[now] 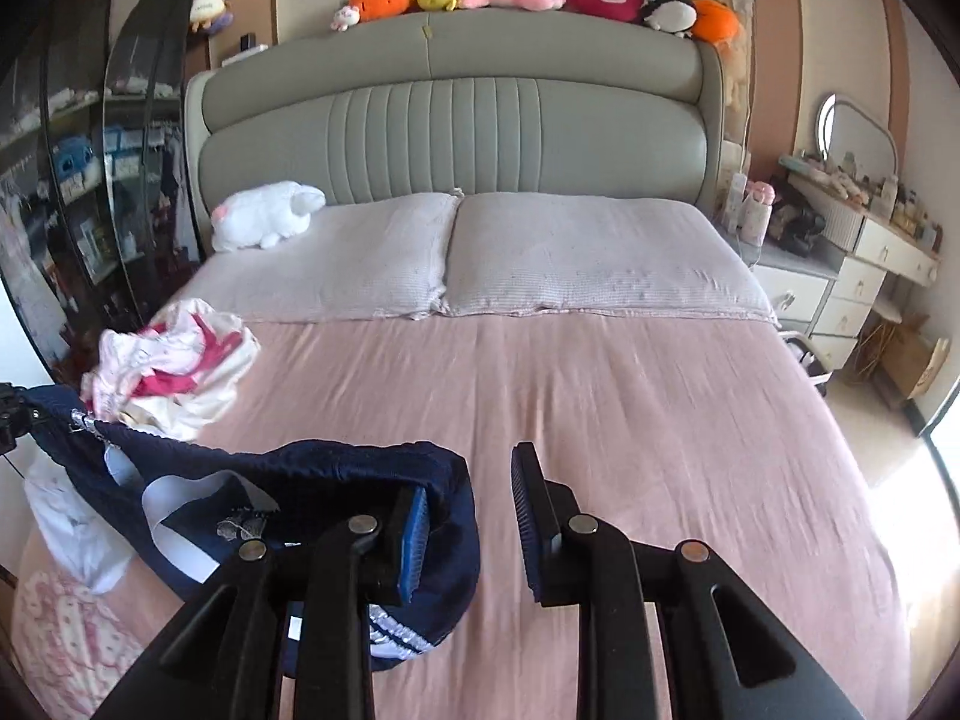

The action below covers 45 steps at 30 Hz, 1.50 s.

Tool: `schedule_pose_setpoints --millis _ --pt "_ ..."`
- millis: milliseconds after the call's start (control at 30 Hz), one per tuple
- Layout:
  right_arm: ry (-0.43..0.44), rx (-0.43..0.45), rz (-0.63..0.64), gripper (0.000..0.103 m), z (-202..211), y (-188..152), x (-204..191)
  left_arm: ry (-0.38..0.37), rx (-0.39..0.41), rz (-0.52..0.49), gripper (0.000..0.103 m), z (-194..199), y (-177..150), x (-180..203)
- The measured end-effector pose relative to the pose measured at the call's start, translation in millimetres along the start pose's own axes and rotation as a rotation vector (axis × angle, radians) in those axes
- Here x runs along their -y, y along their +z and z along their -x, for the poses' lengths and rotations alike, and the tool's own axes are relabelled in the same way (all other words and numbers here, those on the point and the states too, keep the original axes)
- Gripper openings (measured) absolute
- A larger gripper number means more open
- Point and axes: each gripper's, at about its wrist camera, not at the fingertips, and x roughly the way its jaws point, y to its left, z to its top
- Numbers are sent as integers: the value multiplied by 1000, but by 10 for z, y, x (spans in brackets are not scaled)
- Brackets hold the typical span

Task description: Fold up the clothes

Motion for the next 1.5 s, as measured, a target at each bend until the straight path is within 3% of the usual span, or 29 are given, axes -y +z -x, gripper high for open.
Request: schedule_pose_setpoints --millis 133,267,400,500,600,633,733,800,867,1033,1267,1433,1467,1500 --pt "-25 -14 8 23 -330 239 115 -1 21 33 4 -217 258 -24" --pt "8 109 -54 23 -167 594 245 -26 122 28 4 92 480 -32" --pt "51 224 -80 23 133 725 282 -63 121 11 6 223 356 -6" --pt "48 130 -20 23 -80 510 135 -71 -22 1 6 -232 -44 12" --pt "26 -34 51 23 -631 86 -27 -168 -233 48 13 -929 -525 -33" --pt "21 -88 54 23 -831 -65 -59 -165 -302 45 19 -1138 -666 -22" --pt "42 -196 12 23 -1197 -371 -87 -51 -416 -37 21 -1473 -912 89" --pt "60 -245 -20 23 -1366 -520 -92 -36 -416 -57 21 -1503 -929 125" --pt "63 -233 -18 23 -1375 -521 -87 -62 -364 -88 21 -1426 -863 166" --pt "139 -193 -60 23 -1329 -481 -69 -315 -292 -170 24 -1476 -703 539" --pt "197 -195 -67 23 -1291 -528 -63 -414 -302 -240 24 -1754 -613 1189" --pt "229 -211 -117 23 -1341 -549 46 -199 -280 -313 22 -2001 -565 1389" --pt "247 -229 -137 23 -1382 -564 58 -149 -302 -290 16 -2099 -553 1328" --pt "266 -248 -156 23 -1424 -579 71 -109 -323 -256 3 -2184 -534 1245"
